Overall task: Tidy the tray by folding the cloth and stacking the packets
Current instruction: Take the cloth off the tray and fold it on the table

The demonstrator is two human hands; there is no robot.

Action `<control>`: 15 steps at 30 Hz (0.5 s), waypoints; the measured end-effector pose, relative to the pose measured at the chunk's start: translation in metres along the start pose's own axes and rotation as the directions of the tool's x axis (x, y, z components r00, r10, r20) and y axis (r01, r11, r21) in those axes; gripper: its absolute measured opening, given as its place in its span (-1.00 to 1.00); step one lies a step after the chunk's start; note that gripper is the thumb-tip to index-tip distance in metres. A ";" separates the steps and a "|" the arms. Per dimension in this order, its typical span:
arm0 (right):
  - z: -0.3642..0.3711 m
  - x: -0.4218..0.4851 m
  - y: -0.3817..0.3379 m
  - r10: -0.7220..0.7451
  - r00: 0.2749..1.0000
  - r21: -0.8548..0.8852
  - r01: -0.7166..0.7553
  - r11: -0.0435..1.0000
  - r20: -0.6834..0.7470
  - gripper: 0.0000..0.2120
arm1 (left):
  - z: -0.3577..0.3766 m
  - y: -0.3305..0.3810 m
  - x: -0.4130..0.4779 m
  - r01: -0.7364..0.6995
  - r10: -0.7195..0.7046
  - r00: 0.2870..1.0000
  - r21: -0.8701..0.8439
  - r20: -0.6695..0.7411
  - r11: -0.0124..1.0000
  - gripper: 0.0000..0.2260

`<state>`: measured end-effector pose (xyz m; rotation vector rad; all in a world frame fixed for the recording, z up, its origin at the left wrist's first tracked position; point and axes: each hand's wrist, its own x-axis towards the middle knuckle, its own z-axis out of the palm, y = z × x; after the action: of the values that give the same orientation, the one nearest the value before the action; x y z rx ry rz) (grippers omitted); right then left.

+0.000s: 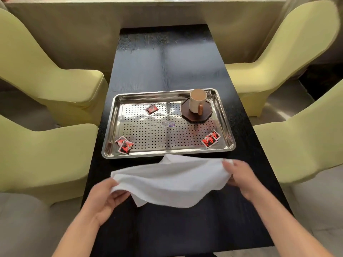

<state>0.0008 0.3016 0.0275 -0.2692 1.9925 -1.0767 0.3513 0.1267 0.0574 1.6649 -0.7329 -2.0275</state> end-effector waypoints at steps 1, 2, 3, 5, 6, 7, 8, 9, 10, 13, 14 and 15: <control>-0.005 -0.002 -0.024 -0.071 0.997 -0.016 0.071 0.997 -0.024 -0.74 | 0.005 0.015 -0.004 -0.058 0.058 0.998 -0.002 0.040 0.998 -0.69; -0.010 -0.007 -0.050 -0.152 0.987 -0.028 0.151 0.988 -0.053 -0.72 | 0.010 0.031 -0.009 -0.121 0.122 0.989 -0.016 0.080 0.992 -0.71; -0.014 -0.013 -0.077 -0.235 0.968 0.007 0.237 0.972 -0.083 -0.71 | 0.016 0.048 -0.014 -0.189 0.193 0.975 -0.043 0.109 0.981 -0.72; -0.019 -0.033 -0.125 -0.365 0.923 0.197 0.383 0.903 -0.120 -0.73 | 0.029 0.081 -0.028 -0.322 0.340 0.932 -0.142 0.126 0.936 -0.75; -0.021 -0.044 -0.145 -0.411 0.901 0.286 0.435 0.854 -0.143 -0.75 | 0.034 0.096 -0.037 -0.376 0.403 0.907 -0.191 0.122 0.906 -0.75; -0.023 -0.056 -0.160 -0.435 0.885 0.358 0.465 0.810 -0.166 -0.77 | 0.037 0.106 -0.045 -0.418 0.449 0.885 -0.222 0.118 0.881 -0.74; -0.025 -0.066 -0.169 -0.449 0.874 0.393 0.484 0.782 -0.184 -0.80 | 0.039 0.111 -0.054 -0.443 0.477 0.870 -0.229 0.123 0.867 -0.71; -0.027 -0.072 -0.170 -0.454 0.869 0.397 0.494 0.774 -0.196 -0.84 | 0.037 0.111 -0.062 -0.450 0.481 0.867 -0.208 0.129 0.868 -0.70; -0.029 -0.076 -0.164 -0.438 0.877 0.372 0.481 0.794 -0.199 -0.87 | 0.033 0.105 -0.066 -0.436 0.458 0.880 -0.170 0.127 0.884 -0.69; -0.029 -0.073 -0.104 -0.264 0.950 0.240 0.299 0.924 -0.166 -0.85 | 0.012 0.059 -0.071 -0.304 0.304 0.951 -0.020 0.051 0.953 -0.73; -0.027 -0.073 -0.076 -0.191 0.970 0.186 0.218 0.958 -0.152 -0.87 | 0.006 0.040 -0.071 -0.248 0.248 0.969 0.016 0.015 0.969 -0.72; -0.024 -0.073 -0.049 -0.123 0.982 0.131 0.142 0.981 -0.144 -0.89 | 0.000 0.020 -0.069 -0.193 0.194 0.981 0.043 -0.025 0.980 -0.71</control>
<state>0.0197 0.3243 0.1142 -0.2624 2.0284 -1.3463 0.3653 0.1536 0.1231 1.5746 -0.8941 -1.8620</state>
